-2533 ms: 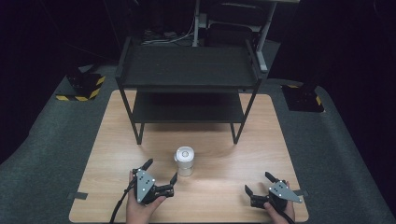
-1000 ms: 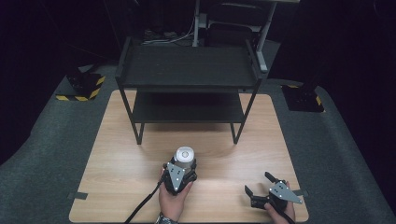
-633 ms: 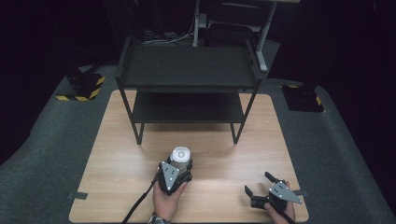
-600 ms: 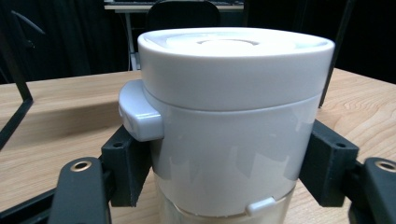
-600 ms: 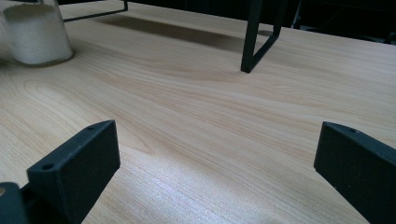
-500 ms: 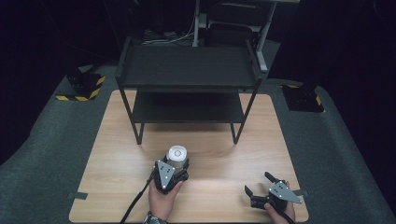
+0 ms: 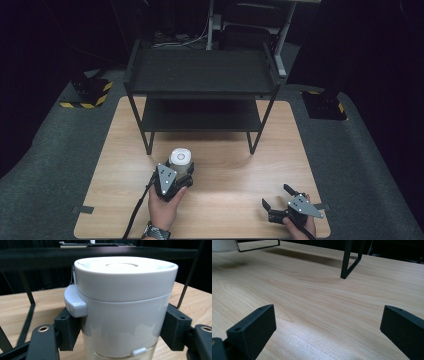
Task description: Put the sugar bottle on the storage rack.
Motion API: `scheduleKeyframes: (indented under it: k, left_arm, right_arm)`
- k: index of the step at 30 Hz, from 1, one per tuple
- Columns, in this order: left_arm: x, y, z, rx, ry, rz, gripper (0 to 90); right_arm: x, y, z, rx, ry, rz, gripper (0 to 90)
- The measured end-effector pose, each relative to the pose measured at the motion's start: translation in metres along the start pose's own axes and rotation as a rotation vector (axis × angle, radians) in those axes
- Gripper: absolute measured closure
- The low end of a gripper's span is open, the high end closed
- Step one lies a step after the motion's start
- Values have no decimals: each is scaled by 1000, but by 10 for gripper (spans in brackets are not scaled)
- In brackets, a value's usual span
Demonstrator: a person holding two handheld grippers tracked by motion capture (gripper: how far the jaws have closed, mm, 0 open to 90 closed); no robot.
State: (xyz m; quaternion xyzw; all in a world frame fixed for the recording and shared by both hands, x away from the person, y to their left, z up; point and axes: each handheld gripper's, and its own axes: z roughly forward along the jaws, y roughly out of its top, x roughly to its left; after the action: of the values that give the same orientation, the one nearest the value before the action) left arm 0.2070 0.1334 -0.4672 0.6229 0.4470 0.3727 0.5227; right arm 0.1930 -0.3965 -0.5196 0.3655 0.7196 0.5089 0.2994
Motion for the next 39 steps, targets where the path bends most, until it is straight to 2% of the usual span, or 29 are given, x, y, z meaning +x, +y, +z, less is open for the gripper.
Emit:
scheduleKeyframes:
  k: [7, 10, 13, 22, 29, 39]
  left_arm:
    - [5, 34, 0, -12, -2, 5, 286]
    - [6, 42, 1, -19, -1, 2, 286]
    - [9, 57, 4, -16, 0, -17, 286]
    - [10, 87, 15, -39, 13, -17, 286]
    - [13, 104, 24, -61, 33, -11, 287]
    - [15, 117, 42, -68, 61, 6, 287]
  right_arm:
    - [0, 0, 0, 0, 0, 1, 1]
    - [0, 0, 0, -1, 0, 1, 1]
    - [0, 0, 0, -2, 0, 2, 1]
    - [0, -1, 0, -3, 0, 3, 1]
    - [0, -1, -1, -6, -1, 8, 1]
    - [-1, -2, -1, -12, 0, 10, 1]
